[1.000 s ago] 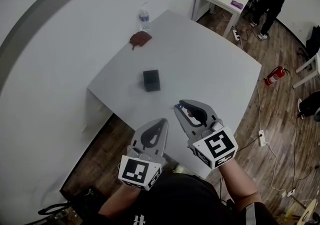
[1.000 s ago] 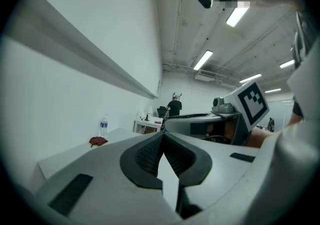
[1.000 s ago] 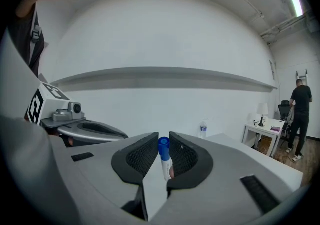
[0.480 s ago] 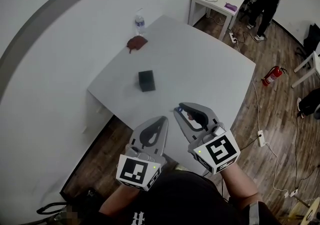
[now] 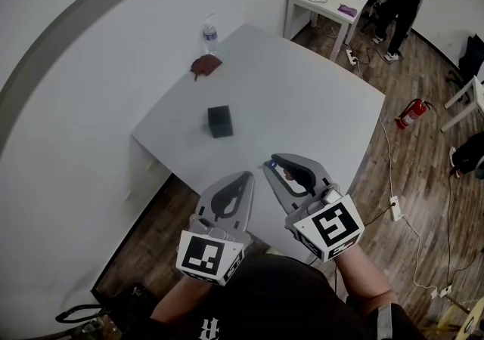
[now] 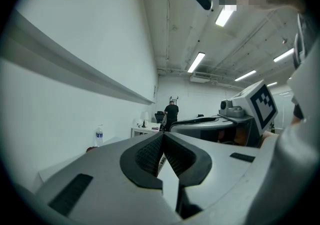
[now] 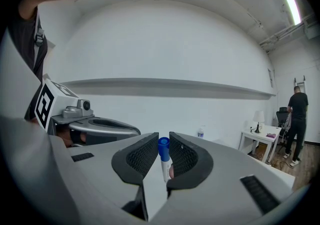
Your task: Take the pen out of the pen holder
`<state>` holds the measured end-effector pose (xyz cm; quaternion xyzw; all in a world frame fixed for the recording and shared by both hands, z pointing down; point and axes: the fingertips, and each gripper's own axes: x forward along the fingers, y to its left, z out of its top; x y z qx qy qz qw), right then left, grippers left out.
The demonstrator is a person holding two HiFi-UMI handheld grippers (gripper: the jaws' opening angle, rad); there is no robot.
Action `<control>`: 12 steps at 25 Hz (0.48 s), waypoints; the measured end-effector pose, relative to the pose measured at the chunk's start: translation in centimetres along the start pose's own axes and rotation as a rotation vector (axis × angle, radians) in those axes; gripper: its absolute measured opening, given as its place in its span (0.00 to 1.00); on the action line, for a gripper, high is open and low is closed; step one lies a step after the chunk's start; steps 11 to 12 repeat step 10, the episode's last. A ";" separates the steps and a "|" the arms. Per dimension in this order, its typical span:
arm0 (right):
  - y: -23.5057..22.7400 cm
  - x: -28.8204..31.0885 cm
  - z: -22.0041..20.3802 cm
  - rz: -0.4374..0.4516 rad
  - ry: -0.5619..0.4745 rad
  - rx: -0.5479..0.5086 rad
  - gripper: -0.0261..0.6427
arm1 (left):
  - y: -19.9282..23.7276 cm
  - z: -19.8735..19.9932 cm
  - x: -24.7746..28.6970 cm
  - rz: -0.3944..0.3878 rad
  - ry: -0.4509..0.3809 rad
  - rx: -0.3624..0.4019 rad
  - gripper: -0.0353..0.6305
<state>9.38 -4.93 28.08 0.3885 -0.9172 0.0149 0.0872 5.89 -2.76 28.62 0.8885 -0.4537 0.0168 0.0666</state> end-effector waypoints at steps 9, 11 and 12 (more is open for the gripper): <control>0.0 0.2 -0.1 -0.001 0.006 0.013 0.14 | 0.3 0.2 0.1 0.005 0.002 -0.001 0.06; 0.1 0.2 0.0 0.000 0.006 0.012 0.14 | 0.3 0.2 0.1 0.005 0.002 -0.002 0.06; 0.1 0.2 0.0 0.000 0.006 0.012 0.14 | 0.3 0.2 0.1 0.005 0.002 -0.002 0.06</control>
